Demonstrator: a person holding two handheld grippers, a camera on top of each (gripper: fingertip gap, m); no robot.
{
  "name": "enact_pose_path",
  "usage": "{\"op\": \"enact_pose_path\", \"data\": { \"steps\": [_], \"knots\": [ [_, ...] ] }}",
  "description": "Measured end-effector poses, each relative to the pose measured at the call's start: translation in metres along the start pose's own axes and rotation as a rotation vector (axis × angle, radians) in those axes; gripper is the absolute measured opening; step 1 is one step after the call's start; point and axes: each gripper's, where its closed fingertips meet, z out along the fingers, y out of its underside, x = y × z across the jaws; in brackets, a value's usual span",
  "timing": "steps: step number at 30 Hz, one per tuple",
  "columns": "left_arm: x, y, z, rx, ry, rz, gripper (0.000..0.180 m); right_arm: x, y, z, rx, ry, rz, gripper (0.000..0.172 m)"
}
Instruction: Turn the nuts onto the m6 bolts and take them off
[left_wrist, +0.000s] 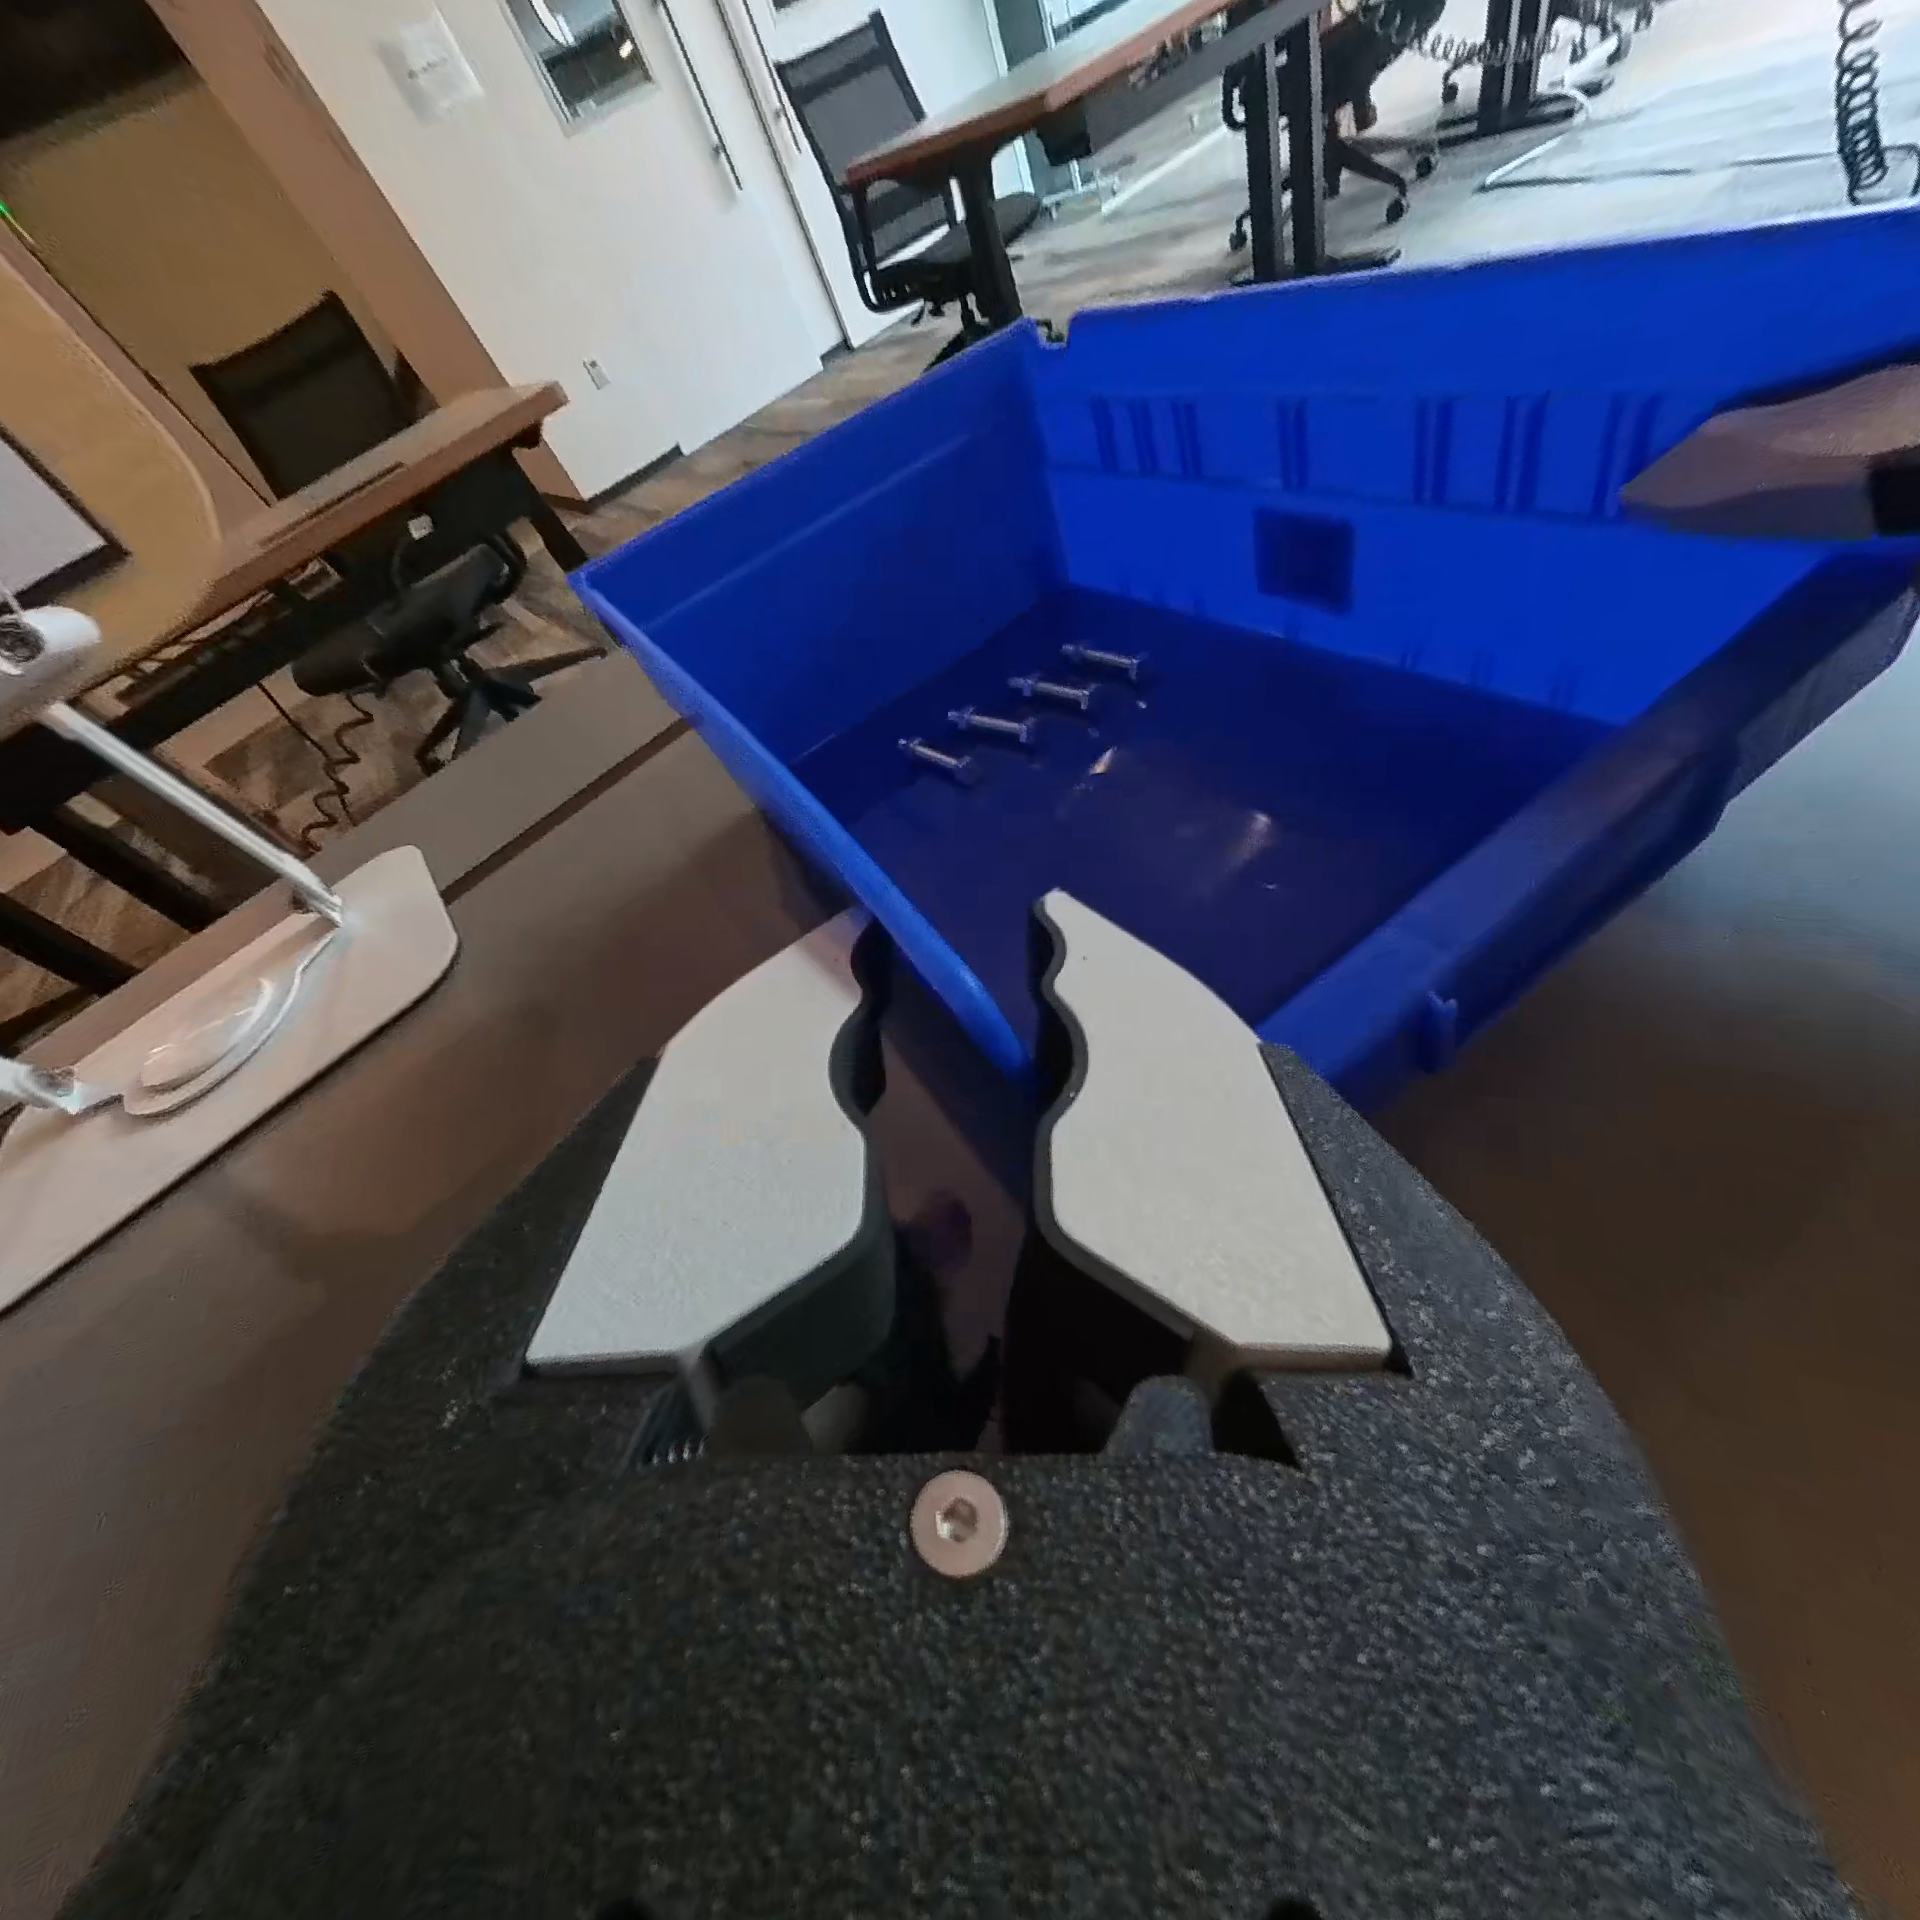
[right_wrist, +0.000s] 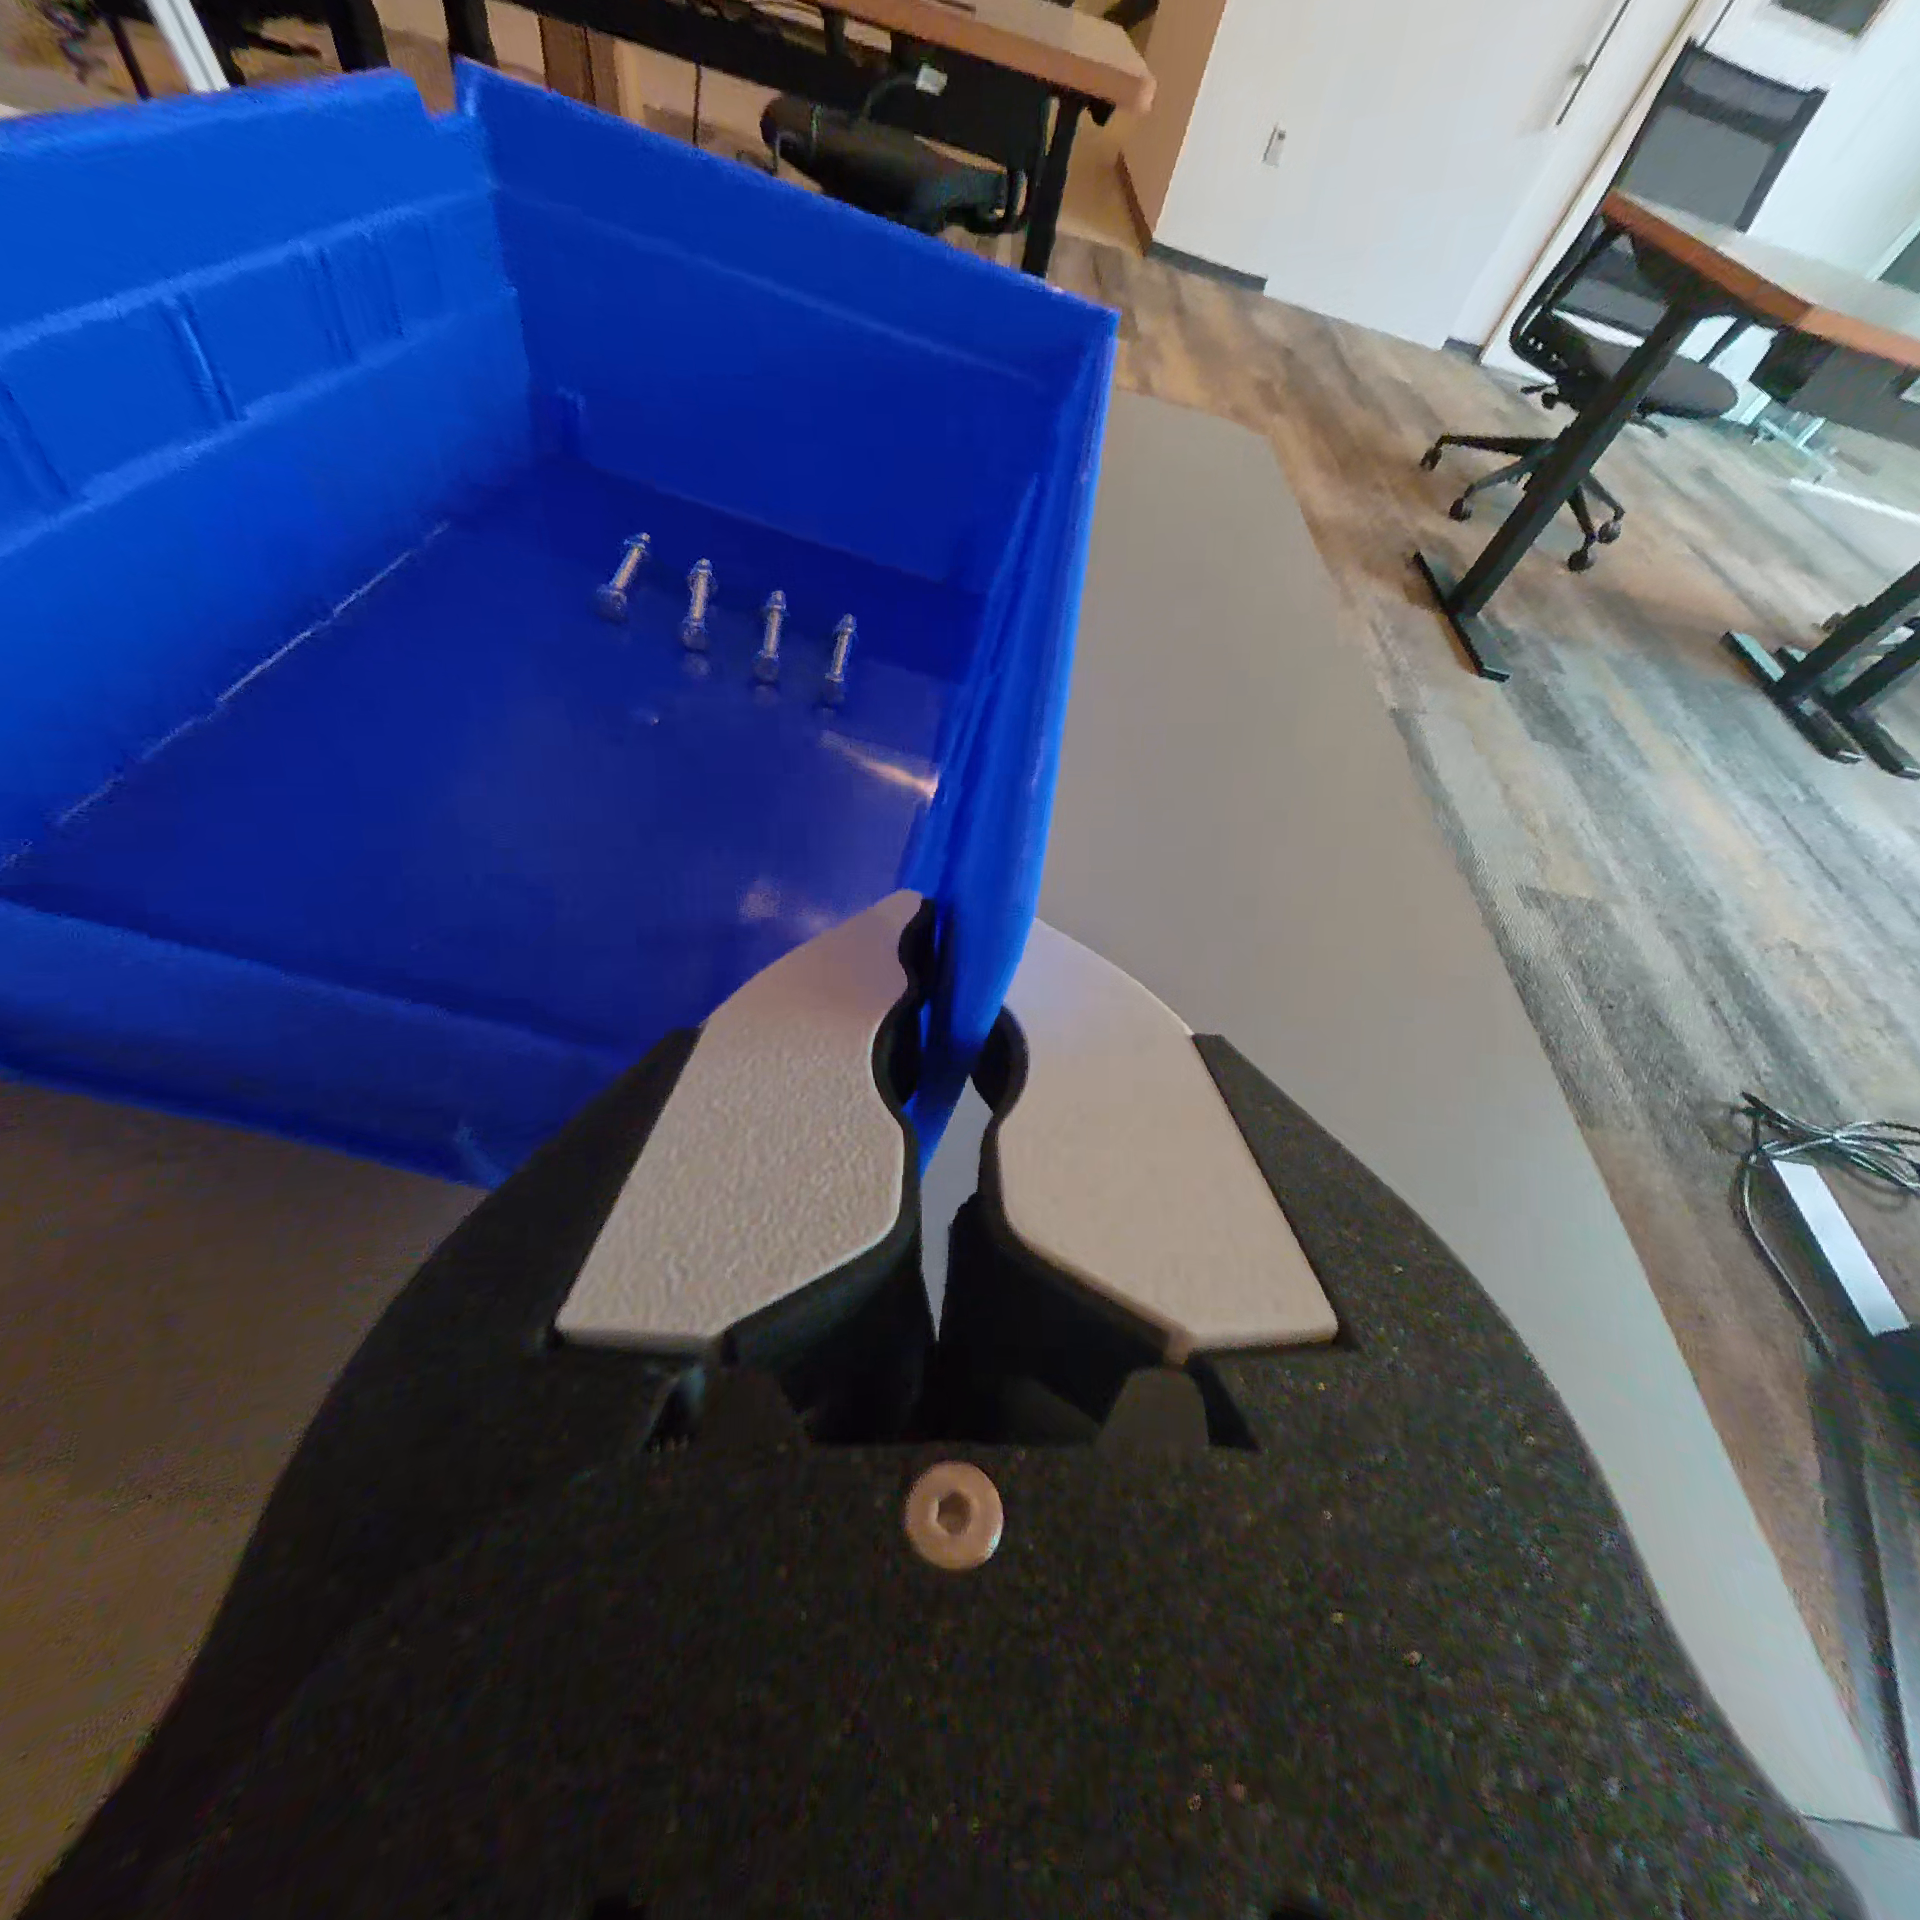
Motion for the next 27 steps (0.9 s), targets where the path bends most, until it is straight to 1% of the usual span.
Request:
{"op": "enact_pose_path", "data": {
  "steps": [5,9,11,15,18,23,27],
  "knots": [
    [-0.026,0.002,-0.015,0.045,-0.048,-0.011,0.022,-0.023,-0.024,-0.006,0.076,0.027,-0.046,0.003],
    [-0.056,-0.002,-0.040,0.087,-0.099,-0.018,0.021,-0.053,-0.048,-0.011,0.122,0.012,-0.052,0.003],
    [-0.072,0.000,-0.054,0.087,-0.125,-0.022,0.020,-0.070,-0.059,-0.012,0.133,0.002,-0.053,0.003],
    [-0.102,0.016,-0.078,0.064,-0.180,-0.038,0.020,-0.107,-0.076,-0.009,0.152,-0.029,-0.052,0.003],
    [-0.119,0.029,-0.095,0.051,-0.199,-0.063,0.021,-0.134,-0.082,-0.005,0.153,-0.065,-0.041,0.003],
    [-0.145,0.058,-0.116,0.012,-0.215,-0.108,0.020,-0.176,-0.084,0.001,0.139,-0.095,-0.054,0.003],
    [-0.154,0.078,-0.123,-0.008,-0.219,-0.130,0.020,-0.196,-0.078,0.007,0.121,-0.111,-0.064,0.003]
  ]
}}
